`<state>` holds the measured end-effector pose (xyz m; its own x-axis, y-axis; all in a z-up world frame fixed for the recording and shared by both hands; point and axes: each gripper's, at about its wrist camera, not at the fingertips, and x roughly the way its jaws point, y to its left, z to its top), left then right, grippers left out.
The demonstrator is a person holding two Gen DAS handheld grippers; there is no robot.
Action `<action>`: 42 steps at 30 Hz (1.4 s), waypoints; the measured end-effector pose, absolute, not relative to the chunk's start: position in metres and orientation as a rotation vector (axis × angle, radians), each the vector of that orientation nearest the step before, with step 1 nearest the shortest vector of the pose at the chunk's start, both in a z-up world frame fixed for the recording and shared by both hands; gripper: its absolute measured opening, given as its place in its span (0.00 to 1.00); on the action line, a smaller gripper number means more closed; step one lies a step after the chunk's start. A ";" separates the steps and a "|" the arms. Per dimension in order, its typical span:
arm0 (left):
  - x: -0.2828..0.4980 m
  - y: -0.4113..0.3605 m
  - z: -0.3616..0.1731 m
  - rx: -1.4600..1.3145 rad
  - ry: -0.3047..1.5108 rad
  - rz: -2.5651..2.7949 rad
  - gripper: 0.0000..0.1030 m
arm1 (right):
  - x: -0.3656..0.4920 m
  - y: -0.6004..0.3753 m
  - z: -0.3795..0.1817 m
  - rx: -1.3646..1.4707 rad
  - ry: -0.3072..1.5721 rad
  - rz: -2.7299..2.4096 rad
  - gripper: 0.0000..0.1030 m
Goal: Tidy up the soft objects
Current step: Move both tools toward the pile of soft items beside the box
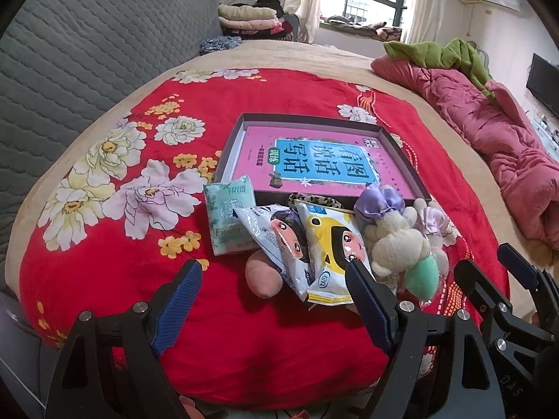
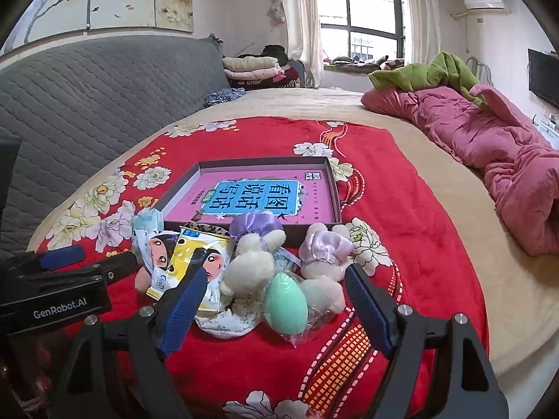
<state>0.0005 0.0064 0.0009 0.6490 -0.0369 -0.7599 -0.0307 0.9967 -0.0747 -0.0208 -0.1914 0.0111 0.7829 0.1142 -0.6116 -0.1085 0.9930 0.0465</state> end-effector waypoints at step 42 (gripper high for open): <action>0.011 0.029 -0.015 -0.153 0.873 0.008 0.82 | -0.008 -0.196 0.000 0.028 0.672 0.127 0.78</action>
<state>0.0110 0.0293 -0.0155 0.6432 -0.0558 -0.7636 -0.0695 0.9890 -0.1307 -0.0080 -0.1964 0.0000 0.7754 0.1262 -0.6187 -0.1084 0.9919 0.0665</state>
